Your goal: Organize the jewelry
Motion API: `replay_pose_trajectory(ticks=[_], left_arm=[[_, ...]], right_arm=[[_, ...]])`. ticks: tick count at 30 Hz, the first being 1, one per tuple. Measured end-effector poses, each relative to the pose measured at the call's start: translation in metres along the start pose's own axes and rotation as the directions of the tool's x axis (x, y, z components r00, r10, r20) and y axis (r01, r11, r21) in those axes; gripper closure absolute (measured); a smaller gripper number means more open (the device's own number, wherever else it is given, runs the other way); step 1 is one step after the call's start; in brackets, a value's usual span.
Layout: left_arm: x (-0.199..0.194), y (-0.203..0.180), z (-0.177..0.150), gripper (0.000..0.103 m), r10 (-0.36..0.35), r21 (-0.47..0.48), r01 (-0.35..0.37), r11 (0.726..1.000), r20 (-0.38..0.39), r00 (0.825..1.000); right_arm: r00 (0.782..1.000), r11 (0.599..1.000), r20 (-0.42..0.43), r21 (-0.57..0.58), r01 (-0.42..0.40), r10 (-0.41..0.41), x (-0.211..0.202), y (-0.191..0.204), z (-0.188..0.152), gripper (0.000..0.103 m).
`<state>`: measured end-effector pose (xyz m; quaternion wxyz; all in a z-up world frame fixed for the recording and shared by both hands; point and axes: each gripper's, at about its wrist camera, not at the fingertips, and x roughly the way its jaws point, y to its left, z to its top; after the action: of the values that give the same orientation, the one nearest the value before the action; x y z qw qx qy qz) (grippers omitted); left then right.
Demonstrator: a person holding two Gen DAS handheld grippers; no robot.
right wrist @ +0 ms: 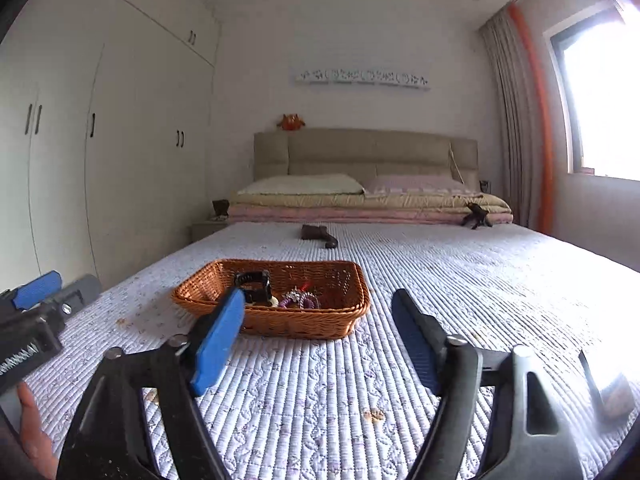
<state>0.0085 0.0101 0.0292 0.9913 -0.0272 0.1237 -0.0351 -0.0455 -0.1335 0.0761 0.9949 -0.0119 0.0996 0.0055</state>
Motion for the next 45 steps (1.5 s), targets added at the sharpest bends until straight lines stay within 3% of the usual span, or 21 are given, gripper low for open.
replay_pose_trajectory(ticks=[2, 8, 17, 45], left_arm=[[0.004, 0.0, -0.005, 0.026, 0.04, 0.036, -0.041, 0.999, 0.013, 0.999], [0.024, 0.003, -0.022, 0.026, 0.038, 0.038, -0.036, 0.999, -0.049, 0.998], [0.033, 0.008, -0.031, 0.026, 0.076, 0.007, -0.076, 0.997, -0.094, 0.993], [0.033, 0.003, -0.032, 0.025, 0.092, 0.03, -0.09, 0.995, -0.088, 0.992]], right_arm=[[1.0, 0.999, -0.017, 0.033, -0.023, 0.024, 0.004, -0.003, -0.007, 0.015], [0.998, 0.997, -0.053, 0.072, -0.02, 0.024, 0.014, -0.009, -0.017, 0.016], [0.999, 1.0, -0.046, -0.022, 0.007, -0.008, 0.018, 0.01, -0.023, 0.015], [0.997, 1.0, -0.07, -0.023, 0.009, -0.011, 0.024, 0.005, -0.024, 0.009]])
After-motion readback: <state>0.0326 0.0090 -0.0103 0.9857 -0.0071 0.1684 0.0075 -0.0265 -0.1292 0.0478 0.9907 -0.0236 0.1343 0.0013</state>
